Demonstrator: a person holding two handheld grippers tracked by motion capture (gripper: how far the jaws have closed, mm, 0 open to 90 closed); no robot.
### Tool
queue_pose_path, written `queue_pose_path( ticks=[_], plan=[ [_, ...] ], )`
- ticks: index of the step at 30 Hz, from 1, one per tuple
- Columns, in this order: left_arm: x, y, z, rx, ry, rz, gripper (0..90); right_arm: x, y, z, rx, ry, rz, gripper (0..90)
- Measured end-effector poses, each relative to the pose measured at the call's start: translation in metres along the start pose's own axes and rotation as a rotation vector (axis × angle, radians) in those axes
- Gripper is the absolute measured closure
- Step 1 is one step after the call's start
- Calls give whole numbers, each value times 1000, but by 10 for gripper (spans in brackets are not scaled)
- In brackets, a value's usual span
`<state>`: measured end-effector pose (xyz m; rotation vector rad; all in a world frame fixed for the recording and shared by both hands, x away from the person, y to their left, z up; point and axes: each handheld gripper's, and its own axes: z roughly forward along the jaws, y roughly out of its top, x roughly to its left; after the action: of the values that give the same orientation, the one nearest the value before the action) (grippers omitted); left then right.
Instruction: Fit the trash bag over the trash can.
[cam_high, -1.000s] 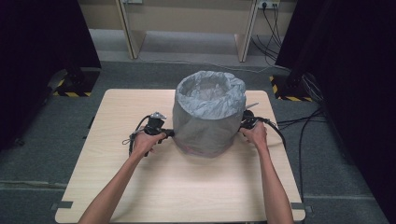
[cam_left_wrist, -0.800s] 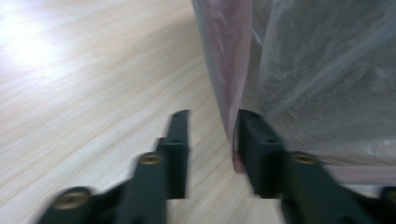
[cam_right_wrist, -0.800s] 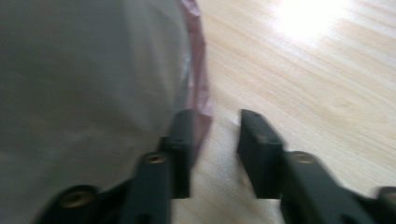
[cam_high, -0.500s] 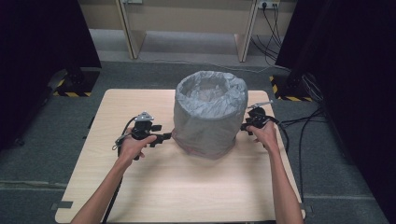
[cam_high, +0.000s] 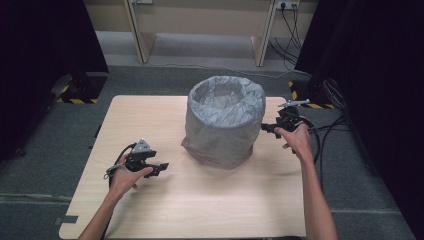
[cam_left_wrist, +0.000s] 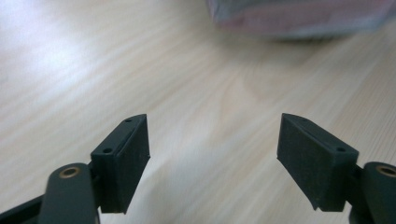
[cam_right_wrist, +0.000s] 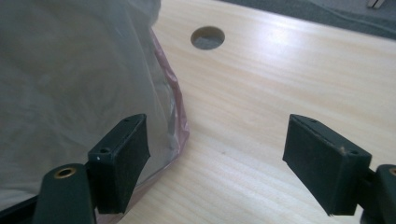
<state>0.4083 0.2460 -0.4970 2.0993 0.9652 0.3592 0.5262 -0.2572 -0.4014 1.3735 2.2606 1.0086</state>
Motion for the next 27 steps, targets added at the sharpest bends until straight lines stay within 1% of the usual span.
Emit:
queue_pose_path(
  ticks=[1,2,3,4,5,6,7,8,9,12,14,17,19,25,27],
  plan=[
    [0,-3,0,4,-1,-9,235,1,2,-3,-11,-6,-6,220],
    [0,-8,0,-1,0,-27,224,2,4,-5,-12,-7,-3,222],
    [-1,-11,0,2,-3,-31,194,2,5,-6,-9,-11,-4,225],
    [-2,-15,1,8,-5,-30,187,2,6,-6,-11,-13,-1,225],
    [-2,-18,2,29,-5,-18,187,3,7,-7,-14,-16,2,225],
    [-2,-21,2,56,3,4,187,3,8,-7,-20,-15,2,226],
    [-2,-24,3,55,15,22,186,4,9,-9,-24,-14,2,227],
    [-3,-28,3,40,28,38,158,5,10,-10,-25,-14,6,233],
    [-2,-31,3,16,27,37,139,7,11,-12,-30,-18,6,246],
    [-3,-32,2,18,25,40,139,9,18,-22,-49,-31,7,245],
    [-3,-32,2,16,27,37,137,11,24,-30,-66,-27,10,246],
    [-3,-32,2,17,23,36,134,14,34,-43,-91,-40,9,245],
    [-3,-32,2,16,25,38,131,16,40,-51,-106,-42,-4,245],
    [-3,-32,2,19,20,42,117,18,53,-65,-129,-49,-1,239],
    [-3,-32,2,19,20,42,117,18,56,-68,-139,-50,-7,240]
  ],
)
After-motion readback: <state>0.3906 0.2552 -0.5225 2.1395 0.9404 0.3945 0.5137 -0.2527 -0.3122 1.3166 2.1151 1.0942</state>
